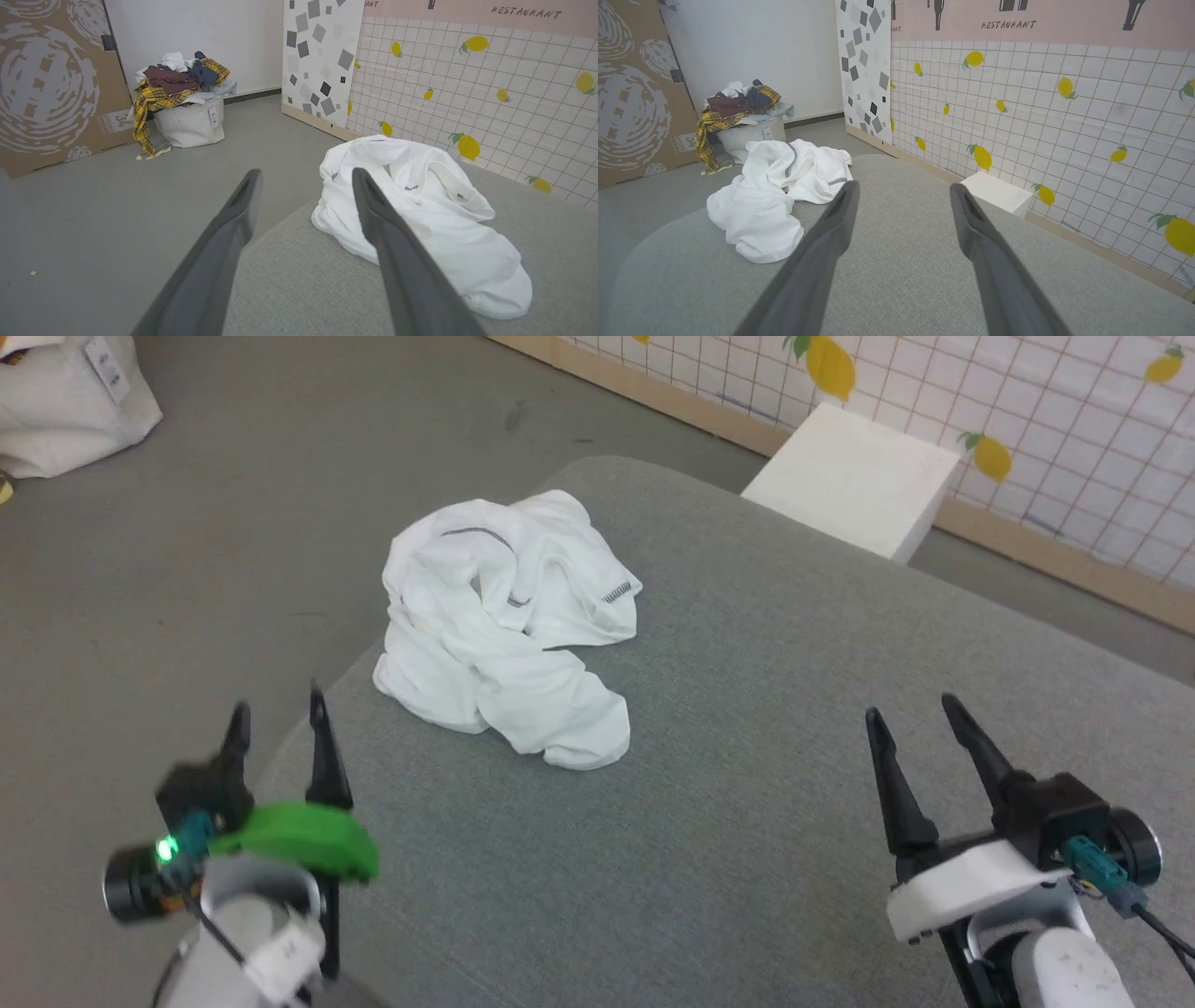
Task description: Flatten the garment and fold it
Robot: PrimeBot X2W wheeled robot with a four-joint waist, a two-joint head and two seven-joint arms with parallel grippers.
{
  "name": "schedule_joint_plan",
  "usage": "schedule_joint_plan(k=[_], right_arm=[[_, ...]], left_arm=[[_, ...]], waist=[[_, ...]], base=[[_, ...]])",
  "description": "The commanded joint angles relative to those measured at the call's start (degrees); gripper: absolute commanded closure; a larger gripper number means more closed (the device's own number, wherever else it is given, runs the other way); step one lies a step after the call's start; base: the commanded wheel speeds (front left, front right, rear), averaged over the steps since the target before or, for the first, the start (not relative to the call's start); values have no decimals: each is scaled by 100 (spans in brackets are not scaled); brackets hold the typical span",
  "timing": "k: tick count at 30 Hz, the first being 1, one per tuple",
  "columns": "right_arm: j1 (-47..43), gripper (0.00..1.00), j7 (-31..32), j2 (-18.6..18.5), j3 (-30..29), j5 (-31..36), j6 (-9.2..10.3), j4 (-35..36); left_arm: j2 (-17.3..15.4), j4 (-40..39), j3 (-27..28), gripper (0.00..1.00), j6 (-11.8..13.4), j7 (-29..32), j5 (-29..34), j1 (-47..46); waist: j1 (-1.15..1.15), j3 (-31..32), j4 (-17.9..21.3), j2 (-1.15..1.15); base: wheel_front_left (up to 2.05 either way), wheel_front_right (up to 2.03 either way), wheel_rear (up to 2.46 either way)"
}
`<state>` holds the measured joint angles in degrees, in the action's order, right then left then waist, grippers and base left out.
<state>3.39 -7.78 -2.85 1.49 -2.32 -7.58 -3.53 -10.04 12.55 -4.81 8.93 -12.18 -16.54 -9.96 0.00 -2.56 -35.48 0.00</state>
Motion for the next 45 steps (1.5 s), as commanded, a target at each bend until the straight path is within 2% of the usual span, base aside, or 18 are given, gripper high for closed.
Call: schedule_joint_plan(k=[1, 6, 11, 15, 17, 21, 27, 31, 34, 35, 36, 37, 39, 42, 45], right_arm=[[179, 0, 62, -3, 35, 89, 9, 81], [467, 0, 271, -3, 207, 341, 9, 326], [795, 0, 427, -3, 361, 598, 9, 555], [1058, 0, 514, -3, 426, 784, 9, 752], [1154, 0, 552, -13, 413, 851, 9, 855], [1288, 0, 592, -45, 456, 901, 9, 981], [1457, 0, 571, -79, 486, 899, 9, 1096], [1485, 0, 527, -83, 466, 888, 9, 1088], [1482, 0, 475, -80, 447, 867, 9, 999], [1483, 0, 454, -77, 450, 851, 9, 965], [1483, 0, 428, -72, 455, 830, 9, 919], [1483, 0, 400, -67, 461, 812, 9, 875], [1476, 0, 337, -55, 478, 765, 9, 762], [1454, 0, 233, -38, 503, 699, 9, 545], [1413, 0, 116, -23, 481, 627, 9, 345]], left_arm=[[-76, 97, 22, 0, -95, 101, -95, -378], [-319, 618, 181, 0, -417, 648, -455, -1474], [-789, 1204, 454, 0, -724, 1336, -847, -2436], [-1176, 1496, 654, 0, -853, 1863, -1088, -3003], [-1243, 1603, 780, 0, -874, 2083, -1278, -3248], [-1303, 1878, 982, 0, -848, 2612, -1649, -3543], [-1355, 2254, 1190, 0, -526, 3520, -2027, -3632], [-1344, 2346, 1286, 0, -317, 3925, -2189, -3496], [-1295, 2364, 1351, 0, -250, 4151, -2333, -3364], [-1291, 2362, 1352, 32, -259, 4228, -2369, -3317], [-1313, 2326, 1332, 82, -292, 4273, -2370, -3266], [-1362, 2270, 1333, 100, -296, 4190, -2326, -3237], [-1538, 2094, 1354, 100, -293, 3693, -2105, -3205], [-1974, 1906, 1300, 100, -252, 2453, -1446, -3221], [-2323, 1831, 1207, 100, -213, 1502, -935, -3393]], waist=[[0, -395, 308, 0], [0, -1209, 854, 0], [0, -2125, 1456, 0], [0, -2819, 1809, 0], [0, -3143, 1911, 0], [0, -3616, 2103, 0], [0, -4046, 2262, 0], [0, -4107, 2282, 0], [0, -4034, 2274, 0], [0, -3989, 2271, 0], [0, -3917, 2265, 0], [0, -3838, 2261, 0], [0, -3631, 2258, 0], [0, -3206, 2294, 0], [0, -2742, 2347, 0]], base=[[0, 0, 0], [0, 0, 0], [0, 0, 0], [0, 0, 0], [0, 0, 0], [0, 0, 0], [0, 0, 0], [0, 0, 0], [0, 0, 0], [0, 0, 0], [0, 0, 0], [0, 0, 0], [0, 0, 0], [0, 0, 0], [0, 0, 0]])
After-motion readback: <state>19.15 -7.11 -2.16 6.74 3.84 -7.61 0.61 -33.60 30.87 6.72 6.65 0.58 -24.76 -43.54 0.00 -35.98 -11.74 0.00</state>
